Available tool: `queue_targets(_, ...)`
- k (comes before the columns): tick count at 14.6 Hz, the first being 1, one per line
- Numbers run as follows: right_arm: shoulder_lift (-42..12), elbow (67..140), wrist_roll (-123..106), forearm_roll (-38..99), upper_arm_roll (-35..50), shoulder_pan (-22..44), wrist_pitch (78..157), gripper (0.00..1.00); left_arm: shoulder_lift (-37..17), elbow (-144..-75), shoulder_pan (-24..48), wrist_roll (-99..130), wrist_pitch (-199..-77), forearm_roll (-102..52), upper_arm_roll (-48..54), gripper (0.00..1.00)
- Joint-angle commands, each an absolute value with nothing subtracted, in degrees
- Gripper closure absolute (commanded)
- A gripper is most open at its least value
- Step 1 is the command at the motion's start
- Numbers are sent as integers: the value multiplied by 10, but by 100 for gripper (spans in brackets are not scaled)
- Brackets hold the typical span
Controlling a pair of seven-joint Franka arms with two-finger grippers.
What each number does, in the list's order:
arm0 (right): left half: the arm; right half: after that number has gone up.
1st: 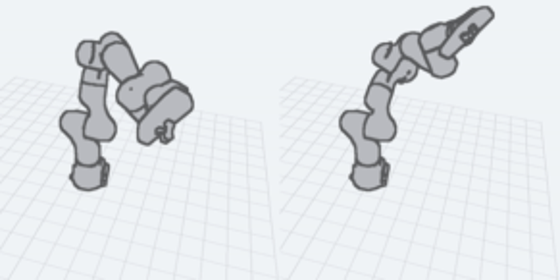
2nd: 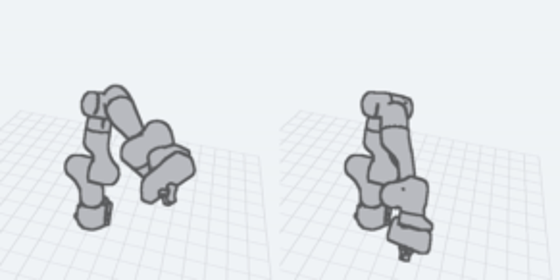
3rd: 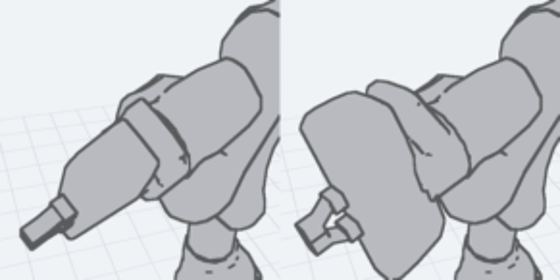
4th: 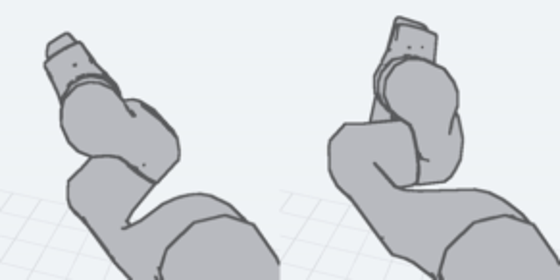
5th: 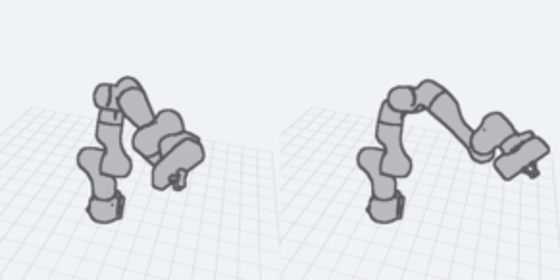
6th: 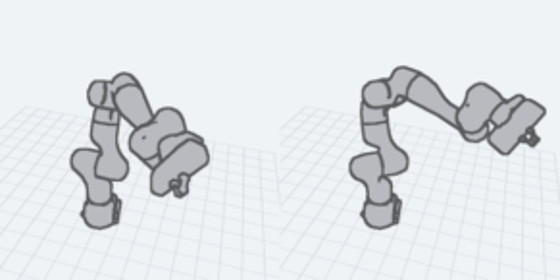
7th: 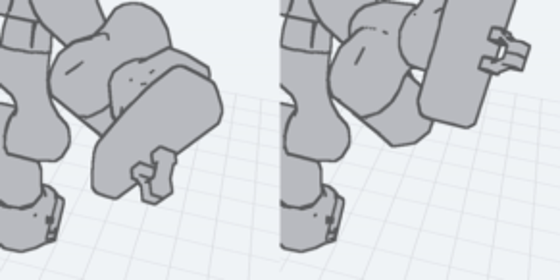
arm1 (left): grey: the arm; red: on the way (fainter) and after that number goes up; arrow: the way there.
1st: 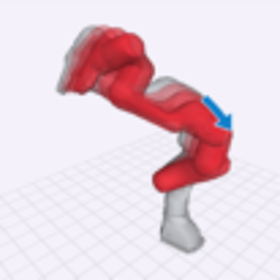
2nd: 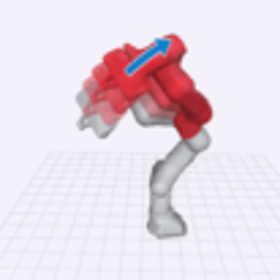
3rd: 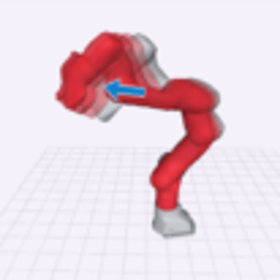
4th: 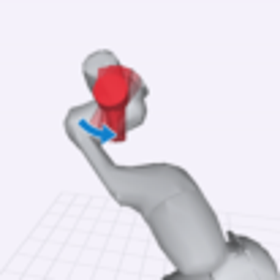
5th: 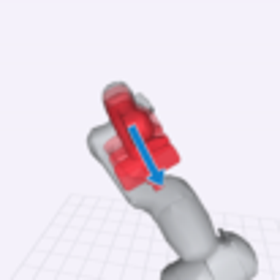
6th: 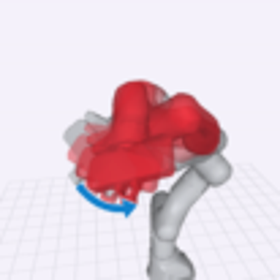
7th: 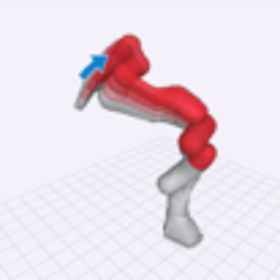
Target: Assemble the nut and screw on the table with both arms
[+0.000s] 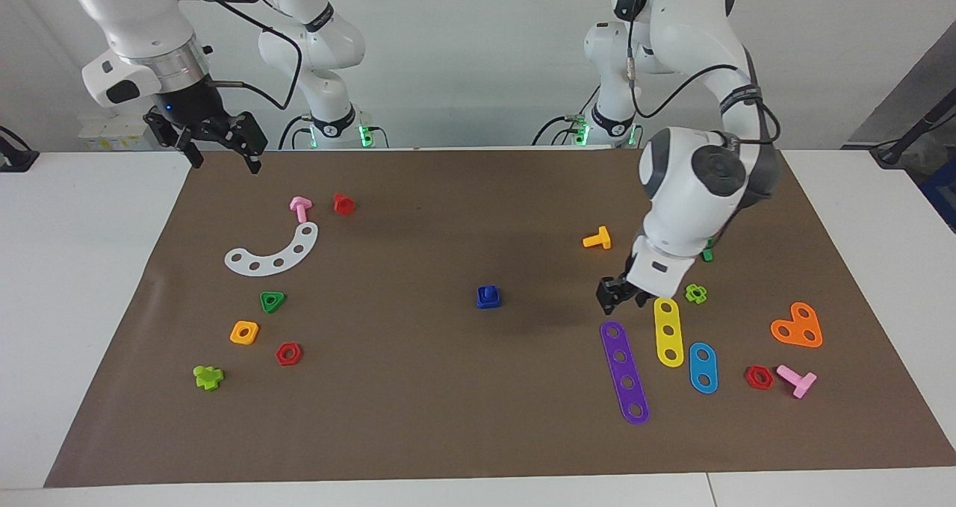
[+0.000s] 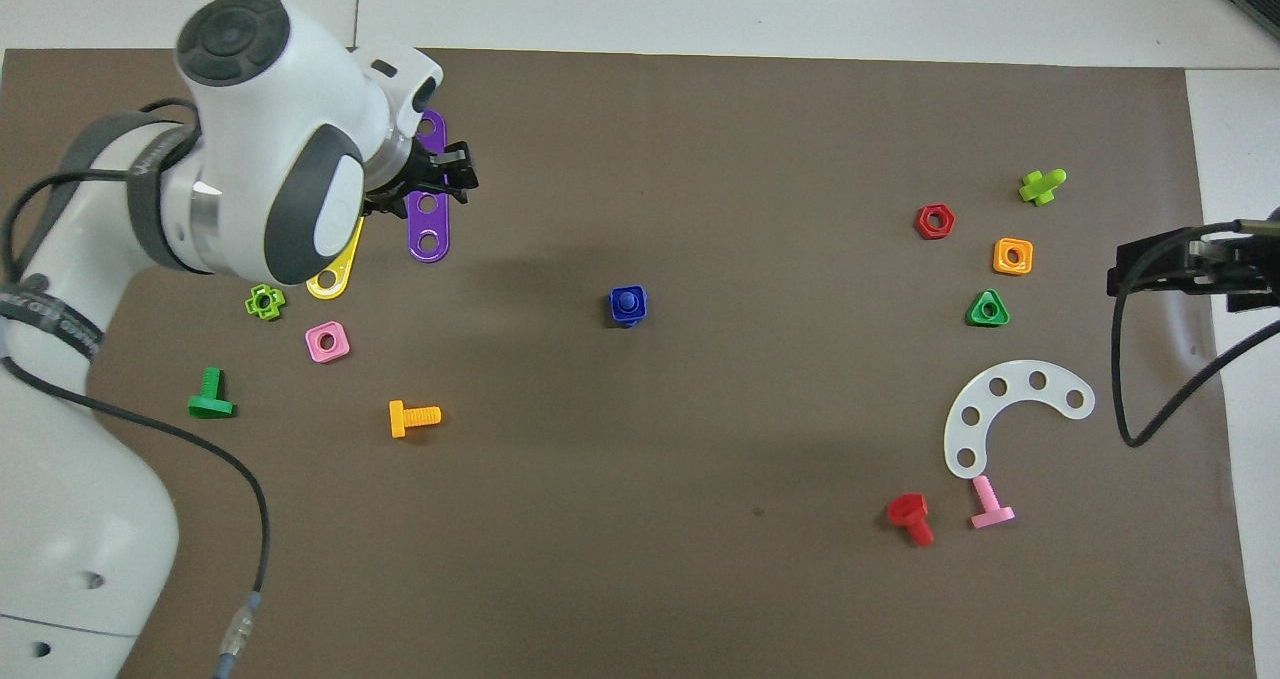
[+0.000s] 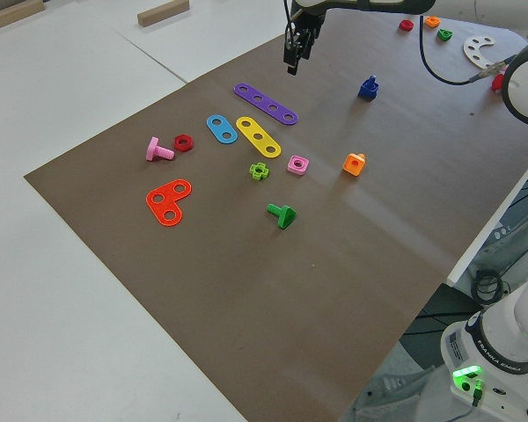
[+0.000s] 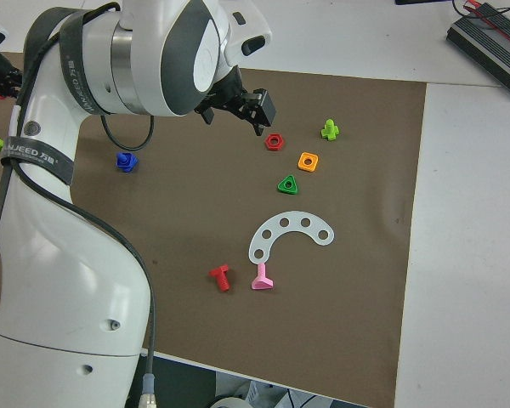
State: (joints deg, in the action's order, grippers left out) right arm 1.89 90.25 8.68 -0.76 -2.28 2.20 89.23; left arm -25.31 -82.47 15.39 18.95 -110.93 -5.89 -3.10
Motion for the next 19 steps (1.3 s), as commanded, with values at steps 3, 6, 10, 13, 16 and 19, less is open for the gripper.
queue_targets(3, 34, 918, 74, 2, -21, 18, 892, 0, -211, -873, 65, 36, -1099, -54, -25, 30)
queue_targets(6, 34, 918, 74, 2, -20, 18, 892, 0, -187, -883, 52, 10, -1070, -52, -25, 30)
queue_targets(10, 34, 918, 75, 2, -20, 18, 892, 0, -122, -921, 56, 19, -1014, -50, -27, 30)
queue_targets(13, 34, 918, 74, 2, -20, 18, 892, 0, -69, -952, 62, 47, -993, -49, -27, 30)
queue_targets(16, 34, 918, 74, 2, -20, 18, 892, 0, 5, -997, 62, 47, -980, -27, -26, 29)
queue_targets(19, 34, 918, 74, 2, -20, 18, 892, 0, 43, -1014, 62, 47, -948, 4, -23, 28)
